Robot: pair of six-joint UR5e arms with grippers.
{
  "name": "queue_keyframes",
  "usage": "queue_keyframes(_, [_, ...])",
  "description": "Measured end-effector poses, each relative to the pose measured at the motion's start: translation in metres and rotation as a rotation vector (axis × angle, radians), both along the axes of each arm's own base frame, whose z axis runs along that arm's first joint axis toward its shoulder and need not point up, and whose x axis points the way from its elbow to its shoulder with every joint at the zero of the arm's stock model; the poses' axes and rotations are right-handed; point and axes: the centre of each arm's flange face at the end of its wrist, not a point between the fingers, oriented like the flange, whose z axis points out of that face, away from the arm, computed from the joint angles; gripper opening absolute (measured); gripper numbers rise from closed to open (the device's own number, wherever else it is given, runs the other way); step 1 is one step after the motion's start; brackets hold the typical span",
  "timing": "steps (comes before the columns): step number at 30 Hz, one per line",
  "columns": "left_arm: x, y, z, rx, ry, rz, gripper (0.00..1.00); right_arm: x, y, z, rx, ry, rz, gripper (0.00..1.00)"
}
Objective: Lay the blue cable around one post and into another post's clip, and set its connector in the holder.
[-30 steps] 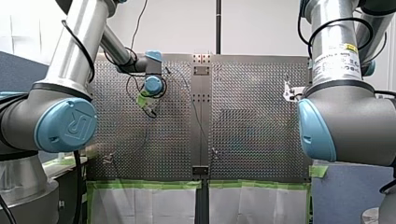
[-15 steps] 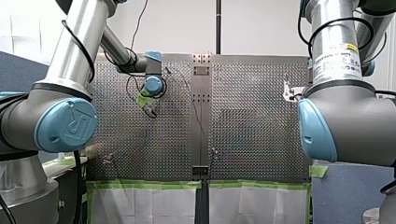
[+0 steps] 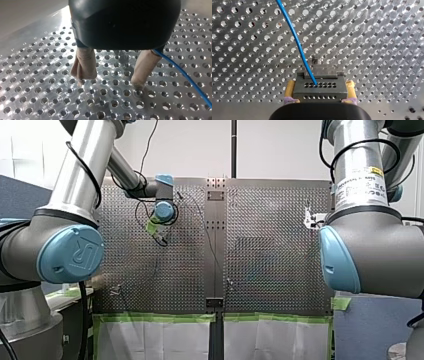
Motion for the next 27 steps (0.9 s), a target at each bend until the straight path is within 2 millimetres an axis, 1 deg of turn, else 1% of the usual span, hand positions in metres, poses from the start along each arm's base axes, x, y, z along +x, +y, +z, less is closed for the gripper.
queue_keyframes(1, [0.0,0.0,-0.0001,0.0,0.0,0.0,1.0,0.0,-0.0001,0.0001,-0.001,0.0,0.0,0.53])
queue_keyframes(3, [0.0,0.0,-0.0001,0.0,0.0,0.0,1.0,-0.0002,-0.0002,0.0002,-0.002,0.0,0.0,0.66])
queue_keyframes(4, [0.0,0.0,0.0,0.0,0.0,0.0,1.0,-0.0003,-0.0003,0.0002,-0.002,0.0,0.0,0.66])
queue_keyframes(5, [0.0,0.0,-0.0001,0.0,0.0,0.0,1.0,-0.0003,-0.0003,0.0001,-0.002,0.0,0.0,0.76])
queue_keyframes(6, [0.0,0.0,-0.0001,0.0,0.0,0.0,1.0,-0.0003,-0.0003,0.0002,-0.002,0.0,-0.001,0.84])
queue_keyframes(7, [0.0,0.0,0.0,0.0,0.0,0.0,1.0,-0.0003,-0.0003,0.0002,-0.002,0.0,-0.001,0.84])
queue_keyframes(8, [0.0,0.0,0.0,0.0,0.0,0.0,1.0,-0.0003,-0.0005,0.0005,-0.003,0.0,-0.001,0.93])
queue_keyframes(9, [0.0,0.0,-0.0001,0.0,0.0,0.0,1.0,-0.0001,-0.0005,0.0007,-0.003,0.0,-0.001,0.99])
queue_keyframes(27, [0.0002,0.0006,-0.0001,0.0,0.0,0.001,1.0,0.0027,-0.0001,0.0005,-0.005,0.0,0.003,0.99])
